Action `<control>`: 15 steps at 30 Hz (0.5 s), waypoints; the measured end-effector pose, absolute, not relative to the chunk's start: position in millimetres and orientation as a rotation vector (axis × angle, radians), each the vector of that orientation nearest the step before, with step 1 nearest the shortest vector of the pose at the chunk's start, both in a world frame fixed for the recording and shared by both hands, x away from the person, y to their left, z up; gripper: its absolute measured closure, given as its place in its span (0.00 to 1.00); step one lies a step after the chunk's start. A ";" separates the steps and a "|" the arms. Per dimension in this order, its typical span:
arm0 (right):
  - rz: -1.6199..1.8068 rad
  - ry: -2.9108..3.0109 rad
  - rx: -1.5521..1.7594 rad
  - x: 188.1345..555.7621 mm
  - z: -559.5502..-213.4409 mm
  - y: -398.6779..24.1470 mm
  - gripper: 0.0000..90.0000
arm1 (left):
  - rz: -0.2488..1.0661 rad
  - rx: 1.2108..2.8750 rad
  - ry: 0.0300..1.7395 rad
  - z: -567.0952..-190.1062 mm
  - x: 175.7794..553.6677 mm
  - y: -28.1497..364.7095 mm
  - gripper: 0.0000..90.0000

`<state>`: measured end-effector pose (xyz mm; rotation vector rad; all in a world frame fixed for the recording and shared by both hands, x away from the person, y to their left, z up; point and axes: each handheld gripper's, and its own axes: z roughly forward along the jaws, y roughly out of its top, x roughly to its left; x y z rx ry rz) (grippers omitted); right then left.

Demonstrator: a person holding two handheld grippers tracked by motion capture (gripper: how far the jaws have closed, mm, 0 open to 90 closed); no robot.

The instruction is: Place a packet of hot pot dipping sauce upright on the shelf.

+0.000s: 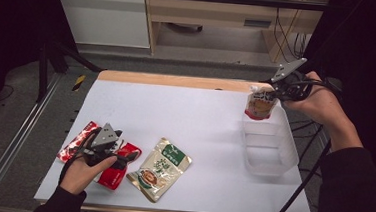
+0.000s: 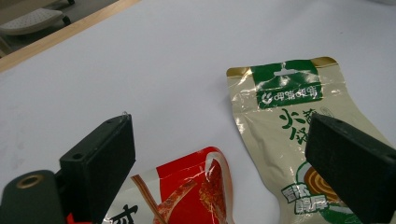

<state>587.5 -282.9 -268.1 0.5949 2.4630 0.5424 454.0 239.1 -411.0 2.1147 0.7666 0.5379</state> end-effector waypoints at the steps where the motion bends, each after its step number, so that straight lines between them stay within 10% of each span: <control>1: 0.541 2.464 0.600 589.6 -269.6 -285.0 0.98 | 0.537 2.113 0.768 -410.9 454.0 239.7 0.09; 15: 0.547 2.461 0.630 602.0 -284.0 -293.0 0.98 | 0.550 2.105 0.774 -408.3 454.5 245.8 0.10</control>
